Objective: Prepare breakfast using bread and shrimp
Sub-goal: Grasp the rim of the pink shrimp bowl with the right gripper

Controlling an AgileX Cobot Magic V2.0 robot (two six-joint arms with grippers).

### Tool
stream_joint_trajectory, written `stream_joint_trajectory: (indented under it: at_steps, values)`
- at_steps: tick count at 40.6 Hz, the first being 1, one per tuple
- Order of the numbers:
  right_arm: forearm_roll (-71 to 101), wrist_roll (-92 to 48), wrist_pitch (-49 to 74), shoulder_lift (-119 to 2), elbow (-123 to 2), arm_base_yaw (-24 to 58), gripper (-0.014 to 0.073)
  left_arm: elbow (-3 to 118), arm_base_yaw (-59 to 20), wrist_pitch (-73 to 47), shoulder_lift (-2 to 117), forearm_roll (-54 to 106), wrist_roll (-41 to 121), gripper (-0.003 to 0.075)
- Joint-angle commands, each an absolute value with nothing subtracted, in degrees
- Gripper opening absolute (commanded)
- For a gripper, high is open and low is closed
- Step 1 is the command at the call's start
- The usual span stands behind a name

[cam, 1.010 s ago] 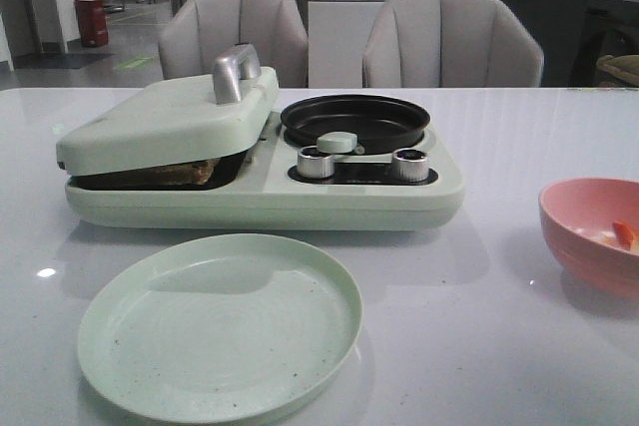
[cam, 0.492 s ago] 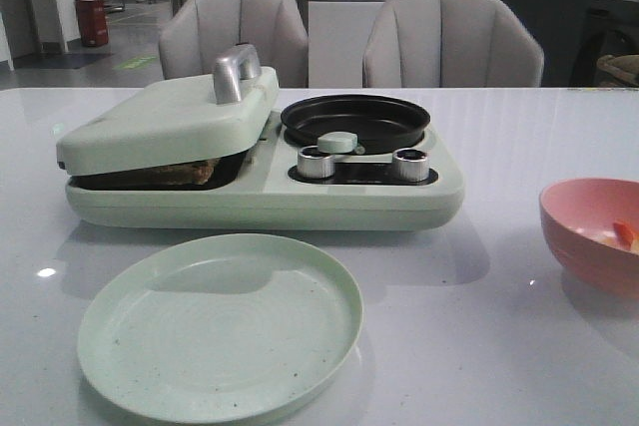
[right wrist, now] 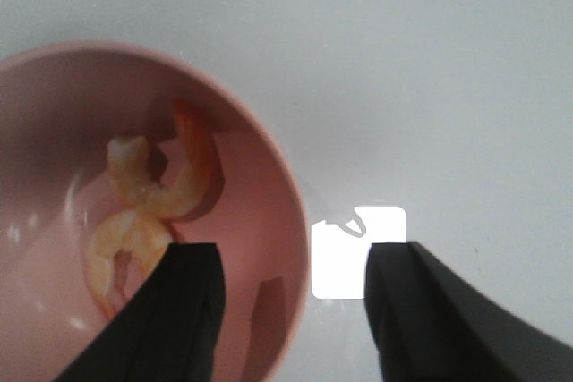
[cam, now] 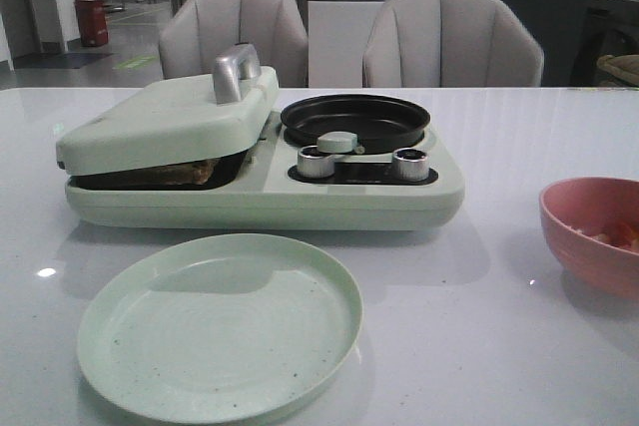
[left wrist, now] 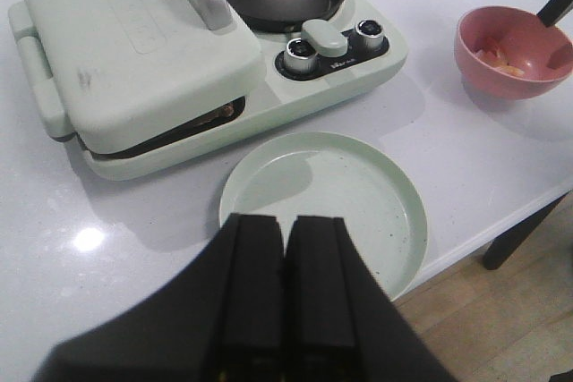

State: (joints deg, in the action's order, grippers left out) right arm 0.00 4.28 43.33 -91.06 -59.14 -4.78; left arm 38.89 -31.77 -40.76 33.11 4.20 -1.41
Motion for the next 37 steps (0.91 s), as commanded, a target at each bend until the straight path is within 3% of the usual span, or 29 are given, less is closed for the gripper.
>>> stream_joint_trajectory:
  at_steps: [1,12,26,37]
  values:
    - [-0.46,4.34,37.84,-91.89,-61.12,-5.12,0.0462,40.47,-32.18,-35.89,33.23,4.76,-1.8,0.0101]
    - [-0.46,4.28,33.64,-96.56,-61.12,-5.12,0.0451,40.47,-32.18,-35.89,33.23,4.76,-1.8,0.0101]
    - [-0.46,3.01,36.86,-96.56,-61.12,-5.12,0.0061,40.47,-32.18,-35.89,33.23,4.76,-1.8,0.0101]
    - [-3.2,0.0,47.11,-93.24,-70.01,-2.04,0.0041,40.47,-32.18,-35.89,33.23,4.76,-1.8,0.0101]
